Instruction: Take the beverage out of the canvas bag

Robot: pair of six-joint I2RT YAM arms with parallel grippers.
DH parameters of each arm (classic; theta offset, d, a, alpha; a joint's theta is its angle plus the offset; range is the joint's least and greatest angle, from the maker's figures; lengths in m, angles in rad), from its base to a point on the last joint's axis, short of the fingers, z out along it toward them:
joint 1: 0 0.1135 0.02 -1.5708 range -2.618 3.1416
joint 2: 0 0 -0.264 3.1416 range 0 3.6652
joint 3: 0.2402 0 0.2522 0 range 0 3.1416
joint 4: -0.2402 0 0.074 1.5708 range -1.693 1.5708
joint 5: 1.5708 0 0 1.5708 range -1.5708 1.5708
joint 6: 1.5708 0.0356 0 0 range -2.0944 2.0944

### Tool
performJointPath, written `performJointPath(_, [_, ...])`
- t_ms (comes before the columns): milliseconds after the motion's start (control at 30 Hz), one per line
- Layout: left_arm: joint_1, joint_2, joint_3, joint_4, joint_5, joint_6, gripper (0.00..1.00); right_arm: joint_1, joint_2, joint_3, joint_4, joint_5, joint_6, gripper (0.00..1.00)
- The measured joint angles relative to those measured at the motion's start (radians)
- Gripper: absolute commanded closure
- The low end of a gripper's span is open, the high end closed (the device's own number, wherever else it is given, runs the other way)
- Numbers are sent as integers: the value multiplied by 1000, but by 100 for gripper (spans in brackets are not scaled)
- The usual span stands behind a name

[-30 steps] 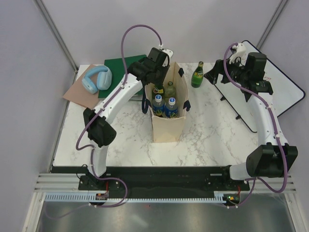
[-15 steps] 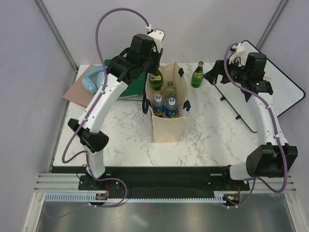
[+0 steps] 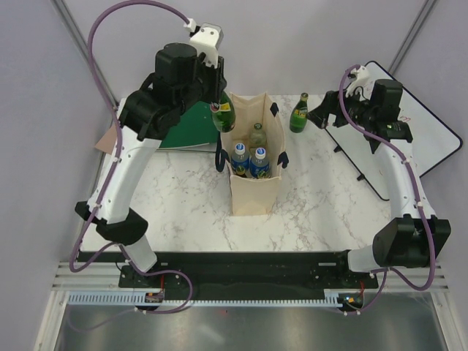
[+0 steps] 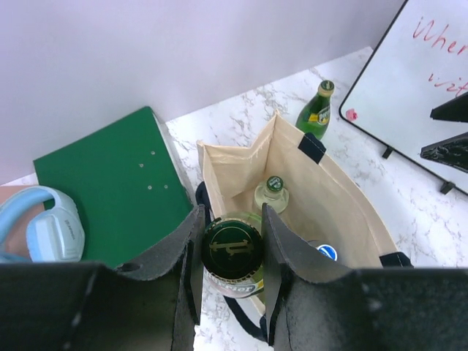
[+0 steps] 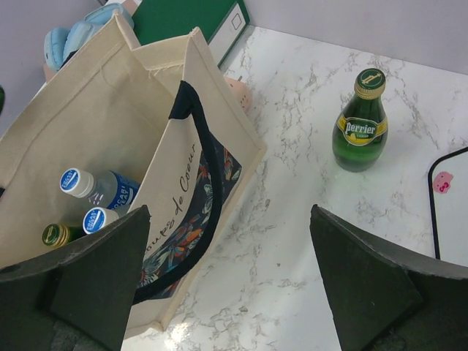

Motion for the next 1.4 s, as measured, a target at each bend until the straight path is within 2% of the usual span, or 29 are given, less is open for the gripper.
performJointPath(367, [0, -72, 2, 11, -96, 55, 98, 21, 20, 0, 6, -6, 0, 2])
performJointPath(500, [8, -111, -50, 34, -131, 77, 98, 34, 24, 1, 6, -19, -6, 2])
performJointPath(667, [62, -224, -254, 115, -141, 78, 98, 54, 31, 14, 4, -29, -12, 2])
performJointPath(967, [264, -404, -680, 251, -106, 23, 98, 61, 41, 50, -7, -56, -21, 2])
performJointPath(1133, [338, -486, -952, 366, -66, -13, 98, 61, 64, 82, 35, -121, 85, 2])
performJointPath(1400, [440, -508, -1171, 483, -8, -50, 98, 86, 96, 93, 106, -188, 219, 2])
